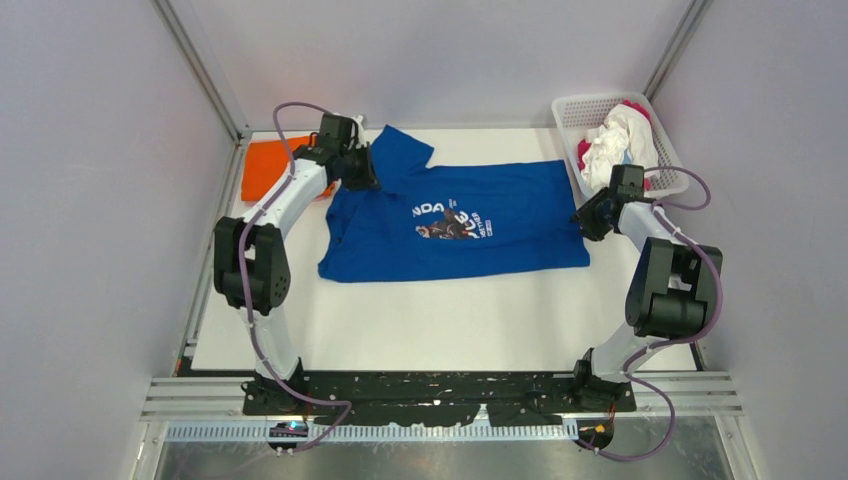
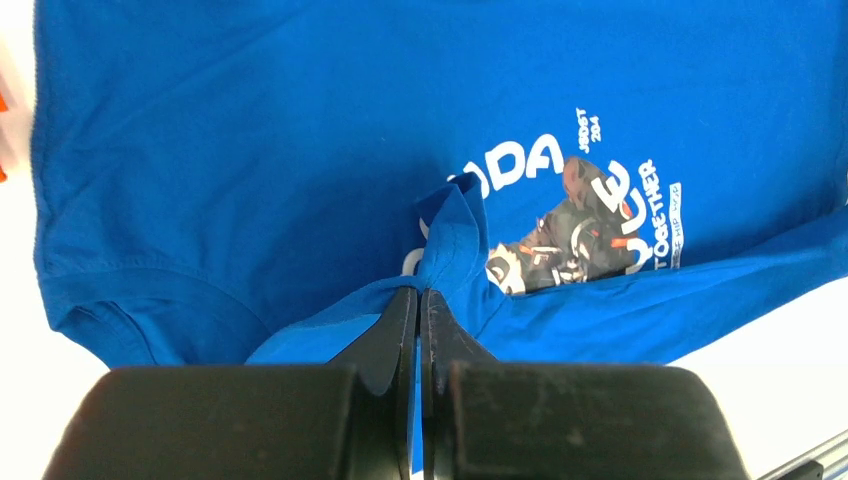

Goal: Fold and stack the t-shirts
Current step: Fold the flattened tshirt in 1/3 of the way

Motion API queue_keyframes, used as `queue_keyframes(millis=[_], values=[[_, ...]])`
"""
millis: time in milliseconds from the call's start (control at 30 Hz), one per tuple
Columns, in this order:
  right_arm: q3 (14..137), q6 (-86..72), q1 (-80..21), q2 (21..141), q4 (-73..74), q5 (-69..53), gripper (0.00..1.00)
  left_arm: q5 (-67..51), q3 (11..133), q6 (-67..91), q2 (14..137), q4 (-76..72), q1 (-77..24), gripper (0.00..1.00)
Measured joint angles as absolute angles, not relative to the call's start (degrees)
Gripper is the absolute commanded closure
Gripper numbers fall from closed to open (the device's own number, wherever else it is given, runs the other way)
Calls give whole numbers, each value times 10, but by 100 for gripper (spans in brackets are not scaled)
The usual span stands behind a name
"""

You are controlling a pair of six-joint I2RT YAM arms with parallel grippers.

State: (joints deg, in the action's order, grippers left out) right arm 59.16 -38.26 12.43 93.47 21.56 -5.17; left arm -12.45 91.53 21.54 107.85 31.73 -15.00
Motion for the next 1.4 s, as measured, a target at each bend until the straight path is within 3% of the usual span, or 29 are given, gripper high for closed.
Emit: queue_keyframes(millis=[133,233,333,433,467,667,733,900,1067,1400], values=[[603,-389,123,948,212,-36,36,-124,932,216,1094,317,-141,100],[607,-390,123,948,210,-26,30,-124,934,217,1094,312,-138,98],[608,-388,123,947,210,-20,23,-124,940,219,1096,310,-138,63],[608,-383,120,940,213,-17,15,-114,950,224,1100,313,-138,7],[608,-380,119,934,214,-16,12,-106,955,227,1102,318,-138,1],[600,-362,97,874,227,0,7,-58,976,249,1101,344,-137,0],[597,-354,74,856,233,17,0,-56,967,254,1094,345,-137,0],[572,-336,-5,842,230,30,5,-88,849,283,1023,321,-138,0],[567,-316,-69,912,213,6,5,-141,757,314,1010,288,-139,0],[557,-307,-74,967,161,-16,5,-154,662,328,1036,262,-140,0]])
